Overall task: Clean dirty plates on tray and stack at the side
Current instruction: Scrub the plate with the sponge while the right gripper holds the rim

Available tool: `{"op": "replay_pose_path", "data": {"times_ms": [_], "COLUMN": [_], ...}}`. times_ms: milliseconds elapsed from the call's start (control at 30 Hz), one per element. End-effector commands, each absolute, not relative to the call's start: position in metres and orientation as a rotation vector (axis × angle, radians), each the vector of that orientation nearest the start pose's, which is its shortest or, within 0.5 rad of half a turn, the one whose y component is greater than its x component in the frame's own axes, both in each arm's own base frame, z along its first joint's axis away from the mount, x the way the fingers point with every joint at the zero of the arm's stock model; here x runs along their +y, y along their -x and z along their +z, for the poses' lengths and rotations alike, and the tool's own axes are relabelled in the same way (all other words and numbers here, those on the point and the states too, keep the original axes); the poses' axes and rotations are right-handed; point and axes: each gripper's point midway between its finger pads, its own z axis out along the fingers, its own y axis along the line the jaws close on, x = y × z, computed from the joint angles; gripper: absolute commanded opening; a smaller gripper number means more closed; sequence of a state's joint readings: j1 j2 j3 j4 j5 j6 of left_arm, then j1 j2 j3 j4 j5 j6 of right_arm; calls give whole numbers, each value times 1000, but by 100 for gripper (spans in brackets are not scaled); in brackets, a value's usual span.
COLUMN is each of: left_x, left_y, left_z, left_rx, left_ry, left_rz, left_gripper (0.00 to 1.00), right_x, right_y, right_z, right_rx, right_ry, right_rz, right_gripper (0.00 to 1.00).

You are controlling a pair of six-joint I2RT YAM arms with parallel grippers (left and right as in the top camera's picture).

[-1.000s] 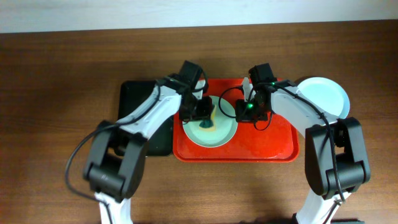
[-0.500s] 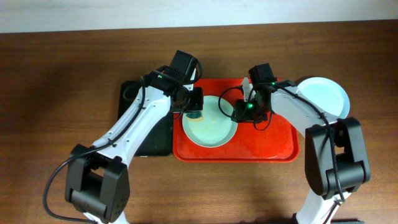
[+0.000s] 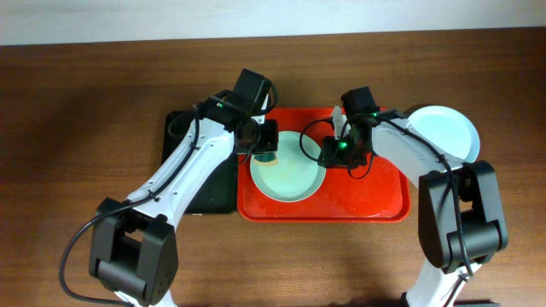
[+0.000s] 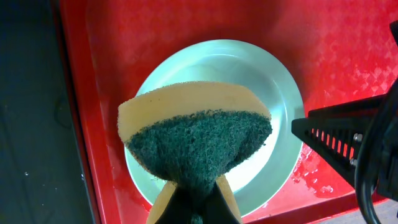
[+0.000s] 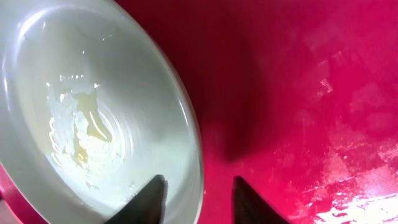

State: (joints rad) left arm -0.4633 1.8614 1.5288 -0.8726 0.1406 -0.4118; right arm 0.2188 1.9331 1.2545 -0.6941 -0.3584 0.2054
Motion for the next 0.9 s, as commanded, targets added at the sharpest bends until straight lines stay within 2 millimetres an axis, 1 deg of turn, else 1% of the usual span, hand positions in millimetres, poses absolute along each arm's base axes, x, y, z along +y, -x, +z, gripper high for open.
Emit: {"op": "replay_pose_path", "data": {"times_ms": [0,100,200,267,533,867], "left_x": [-214,-214,-214,-214,-214,-214], "left_y": [-379,-379,-379,-379,-379,-378], "left_z": [114,114,114,114,114,113], "left_rx": [2837,2837,2837,2837,2837,2843], "left_ry": [-131,-131,-131,-131,-132,-132], "left_rz": [-385,-385,-385,-384,-384,-382], "left_gripper": [0,0,0,0,0,0], "right_x": [147,147,147,147,147,146], "right_y": [-361,-361,-361,-361,-360,-359], "right_z": [17,17,18,18,25,25], "right_rx": [2983,2983,2984,2983,2998,3002], "right_ry": [95,95,95,95,92,91], "right_rz": [594,594,593,594,591,589], "right_gripper": [29,29,35,37,36,36]}}
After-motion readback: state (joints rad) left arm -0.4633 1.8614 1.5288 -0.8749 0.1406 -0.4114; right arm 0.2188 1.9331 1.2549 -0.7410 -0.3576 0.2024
